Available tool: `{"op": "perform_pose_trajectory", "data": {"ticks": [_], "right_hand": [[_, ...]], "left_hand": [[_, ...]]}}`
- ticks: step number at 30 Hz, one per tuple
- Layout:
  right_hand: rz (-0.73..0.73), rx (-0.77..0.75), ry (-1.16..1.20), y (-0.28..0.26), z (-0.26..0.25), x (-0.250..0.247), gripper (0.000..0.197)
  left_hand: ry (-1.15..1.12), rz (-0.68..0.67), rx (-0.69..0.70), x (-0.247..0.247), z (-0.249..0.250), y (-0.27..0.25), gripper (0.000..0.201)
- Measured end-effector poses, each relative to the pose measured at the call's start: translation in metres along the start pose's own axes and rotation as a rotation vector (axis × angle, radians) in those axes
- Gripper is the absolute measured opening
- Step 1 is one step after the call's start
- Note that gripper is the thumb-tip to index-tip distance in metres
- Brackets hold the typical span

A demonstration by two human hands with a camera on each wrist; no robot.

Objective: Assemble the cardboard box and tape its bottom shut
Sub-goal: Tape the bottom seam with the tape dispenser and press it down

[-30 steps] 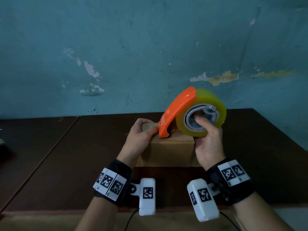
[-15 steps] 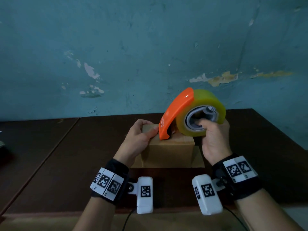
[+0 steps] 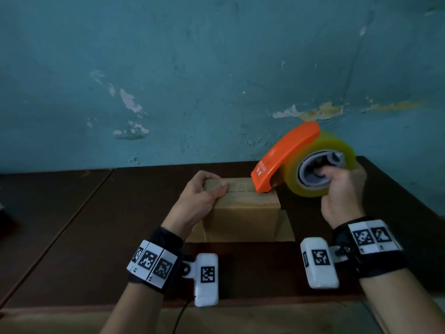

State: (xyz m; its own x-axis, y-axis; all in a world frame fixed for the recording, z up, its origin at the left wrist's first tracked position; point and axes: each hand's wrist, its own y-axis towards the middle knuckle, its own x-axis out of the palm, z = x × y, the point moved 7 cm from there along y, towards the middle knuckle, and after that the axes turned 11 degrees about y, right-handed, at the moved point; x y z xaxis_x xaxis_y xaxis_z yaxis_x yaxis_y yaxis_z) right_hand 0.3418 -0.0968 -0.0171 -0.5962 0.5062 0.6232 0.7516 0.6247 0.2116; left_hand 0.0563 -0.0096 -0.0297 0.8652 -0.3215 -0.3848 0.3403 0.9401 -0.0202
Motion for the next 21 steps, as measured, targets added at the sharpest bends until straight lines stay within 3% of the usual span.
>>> {"op": "perform_pose_trajectory", "data": {"ticks": [5, 11, 16, 21], "right_hand": [[-0.054, -0.106, -0.119, 0.0, -0.015, 0.002, 0.044], [-0.104, -0.122, -0.193, -0.001, -0.02, 0.006, 0.035], [-0.123, -0.131, -0.21, 0.001, -0.023, 0.008, 0.037], [-0.125, -0.113, -0.188, -0.003, -0.023, 0.009, 0.041]], "left_hand": [[-0.012, 0.01, -0.011, -0.001, 0.0, -0.002, 0.025], [-0.003, 0.005, -0.028, -0.001, -0.001, -0.003, 0.029], [0.015, 0.021, -0.023, -0.002, 0.0, -0.005, 0.053], [-0.004, 0.007, -0.017, -0.002, 0.003, -0.008, 0.06]]}}
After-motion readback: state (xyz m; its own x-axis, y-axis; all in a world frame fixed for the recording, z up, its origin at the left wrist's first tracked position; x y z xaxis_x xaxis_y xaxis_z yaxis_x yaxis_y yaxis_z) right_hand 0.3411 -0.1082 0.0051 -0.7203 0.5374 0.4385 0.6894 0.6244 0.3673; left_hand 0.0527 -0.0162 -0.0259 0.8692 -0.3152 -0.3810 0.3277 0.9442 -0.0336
